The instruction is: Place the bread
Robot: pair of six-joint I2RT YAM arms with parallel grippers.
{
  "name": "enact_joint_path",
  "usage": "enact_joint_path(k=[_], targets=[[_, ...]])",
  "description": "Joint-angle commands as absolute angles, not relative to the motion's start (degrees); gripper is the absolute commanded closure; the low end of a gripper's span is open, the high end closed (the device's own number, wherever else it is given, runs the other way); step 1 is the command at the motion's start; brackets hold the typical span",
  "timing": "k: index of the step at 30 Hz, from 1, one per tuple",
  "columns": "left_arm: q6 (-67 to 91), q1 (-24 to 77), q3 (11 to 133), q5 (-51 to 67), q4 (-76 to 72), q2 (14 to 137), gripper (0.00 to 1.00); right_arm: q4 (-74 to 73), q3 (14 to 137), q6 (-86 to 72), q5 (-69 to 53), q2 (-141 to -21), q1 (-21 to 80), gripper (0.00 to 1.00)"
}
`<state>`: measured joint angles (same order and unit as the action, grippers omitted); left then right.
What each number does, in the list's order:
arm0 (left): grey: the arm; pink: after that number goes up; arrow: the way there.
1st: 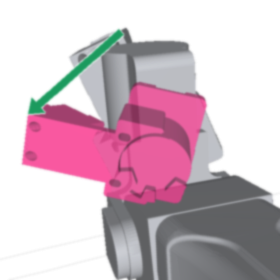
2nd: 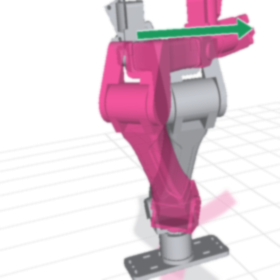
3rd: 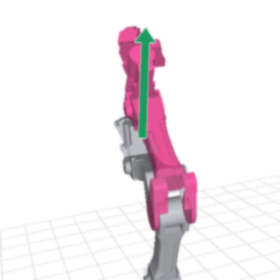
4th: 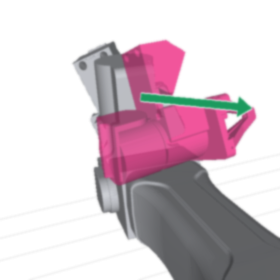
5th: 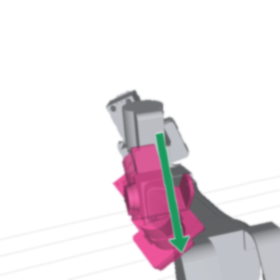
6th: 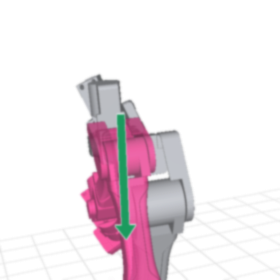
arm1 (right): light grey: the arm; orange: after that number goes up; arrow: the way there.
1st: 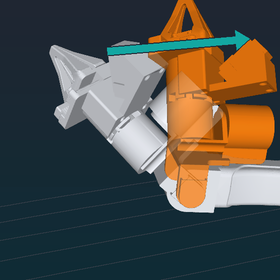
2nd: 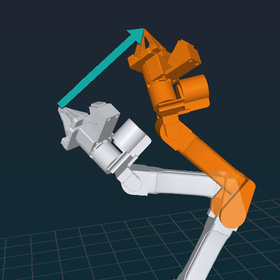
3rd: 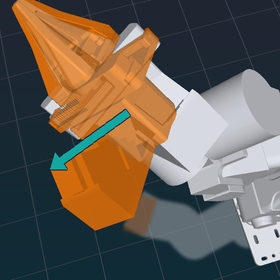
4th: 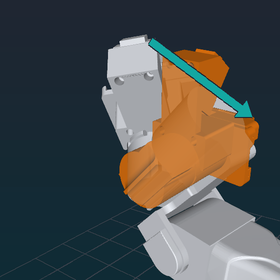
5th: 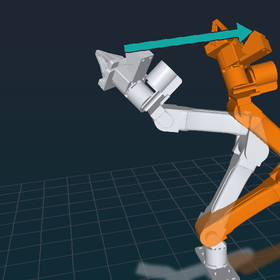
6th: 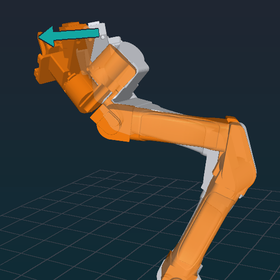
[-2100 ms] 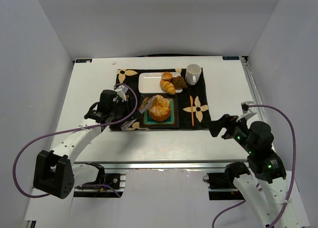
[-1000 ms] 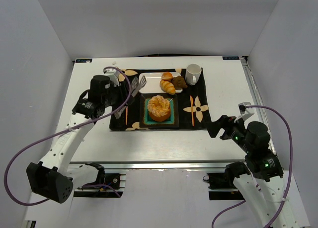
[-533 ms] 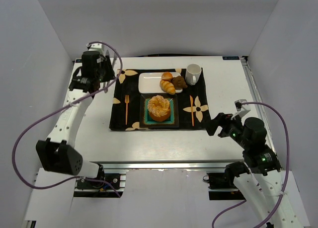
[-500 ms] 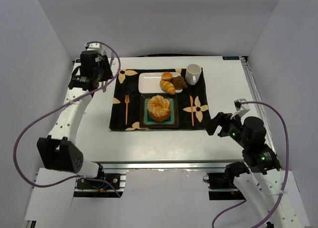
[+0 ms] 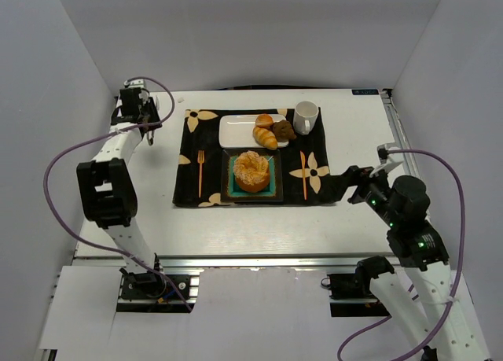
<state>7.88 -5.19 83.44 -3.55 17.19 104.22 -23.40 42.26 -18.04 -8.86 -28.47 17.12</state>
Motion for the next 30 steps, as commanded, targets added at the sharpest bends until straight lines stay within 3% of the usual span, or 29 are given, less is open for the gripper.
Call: enact_joint_path(k=[1,12,25,30], targets=[[7.21,-7.29,85.52,-0.97,10.82,106.16,0.50,-21.35,46.23,-16.00,-1.60,-25.94,17.40,0.11],[7.30,-10.37,90.43,2.90,7.38,117.33,0.49,-25.40,52.47,-10.20,18.62,-23.38,17.32,0.11],[6.15,-10.37,97.29,0.88,9.75,126.91,0.42,-23.29,49.57,-11.86,17.58,-23.12,17.40,0.11],[5.54,-10.37,98.00,-1.14,10.46,127.09,0.23,-22.59,48.43,-12.74,13.90,-23.90,17.40,0.11]])
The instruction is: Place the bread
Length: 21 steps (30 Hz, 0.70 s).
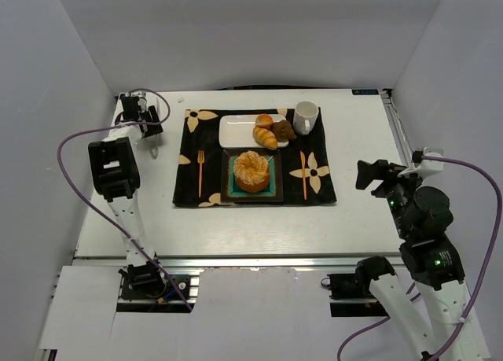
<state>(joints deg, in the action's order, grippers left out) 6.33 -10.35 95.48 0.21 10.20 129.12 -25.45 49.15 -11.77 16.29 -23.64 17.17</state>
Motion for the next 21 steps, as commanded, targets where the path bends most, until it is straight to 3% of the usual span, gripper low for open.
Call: enact_joint_path(k=[1,5,6,16,21], targets=[[5.62,-10.37,98.09,-1.23,10.55,127.00,0.21,-22.50,48.08,-13.18,13.54,-24.08,17.32,0.11],[5.89,-10.46,98.44,-1.49,11.42,126.12,0.11,-21.97,47.02,-14.15,12.57,-23.99,17.40,0.11],[5.89,-10.37,98.35,-1.49,12.21,125.08,0.02,-22.06,47.28,-14.24,12.48,-23.91,17.40,0.11],[11.68,-10.28,100.38,-3.52,27.15,106.46,0.02,-27.58,49.13,-20.38,14.06,-22.68,17.40,0.11],[15.55,-10.37,87.48,-3.16,31.81,85.55,0.02,-33.39,49.57,-23.02,13.28,-22.15,17.40,0.11]])
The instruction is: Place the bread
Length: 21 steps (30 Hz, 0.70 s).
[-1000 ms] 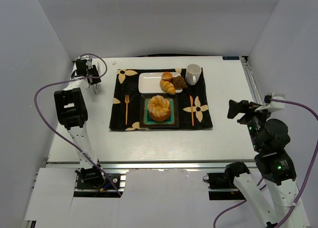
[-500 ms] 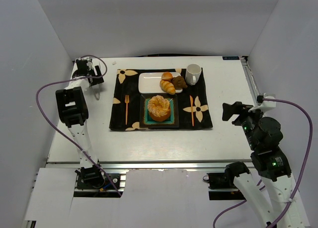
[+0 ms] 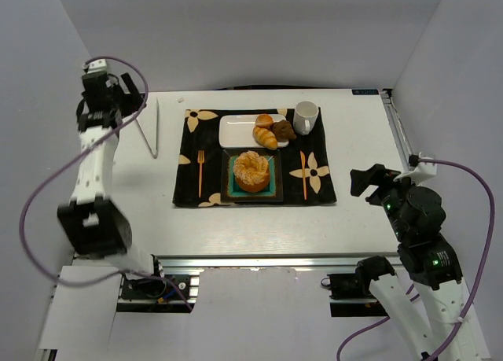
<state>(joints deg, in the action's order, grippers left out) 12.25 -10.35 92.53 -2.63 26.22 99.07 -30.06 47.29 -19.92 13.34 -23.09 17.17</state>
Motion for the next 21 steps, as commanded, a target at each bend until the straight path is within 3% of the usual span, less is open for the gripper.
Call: enact_joint_path(k=[1,5,10,17,21], targets=[[15.73,-10.37,81.19,-3.43,32.08,81.95,0.02,-34.01,49.40,-23.11,12.66,-22.15,17.40,0.11],[18.71,-10.37,67.61,-3.77,33.48,61.68,0.02,-37.35,48.95,-22.24,9.49,-22.67,17.40,0.11],[23.20,-10.37,54.87,-4.57,32.44,45.46,0.02,-38.32,51.94,-20.48,6.95,-22.68,17.40,0.11],[18.82,-10.28,63.44,-8.96,42.70,45.26,0.02,-37.18,53.44,-21.45,6.68,-20.13,17.40,0.11],[20.74,-10.37,60.57,-7.57,40.53,42.20,0.02,-40.68,53.61,-21.36,6.59,-20.57,17.40,0.11]])
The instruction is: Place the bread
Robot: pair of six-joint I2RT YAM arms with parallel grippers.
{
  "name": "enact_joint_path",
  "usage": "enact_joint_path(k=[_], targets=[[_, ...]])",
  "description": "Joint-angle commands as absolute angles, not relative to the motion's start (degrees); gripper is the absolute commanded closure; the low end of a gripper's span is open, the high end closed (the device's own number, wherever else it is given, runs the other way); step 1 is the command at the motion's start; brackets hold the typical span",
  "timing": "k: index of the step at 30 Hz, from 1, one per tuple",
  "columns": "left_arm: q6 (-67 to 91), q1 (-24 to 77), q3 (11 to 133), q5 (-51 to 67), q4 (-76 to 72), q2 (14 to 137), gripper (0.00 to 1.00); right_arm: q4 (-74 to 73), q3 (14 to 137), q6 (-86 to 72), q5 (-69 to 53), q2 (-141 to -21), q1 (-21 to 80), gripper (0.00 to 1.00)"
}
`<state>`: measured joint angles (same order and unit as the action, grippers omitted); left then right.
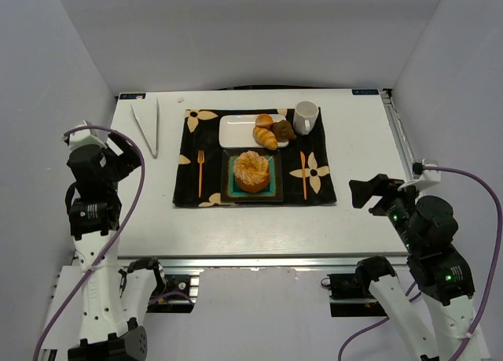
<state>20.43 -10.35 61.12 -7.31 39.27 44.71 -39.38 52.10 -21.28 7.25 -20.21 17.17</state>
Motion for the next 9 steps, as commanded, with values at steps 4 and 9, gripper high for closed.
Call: enact_joint_path(k=[4,9], targets=[[21.54,-10.28,58.89,-5.89,39.37,41.30,0.02,-42.36,53.44,-21.71,5.98,-19.78,17.40,0.11],[20.74,-10.28,59.15,-6.50,40.69,41.75,0.02,-41.40,52.74,-21.27,2.03,-16.96,17.40,0.11]])
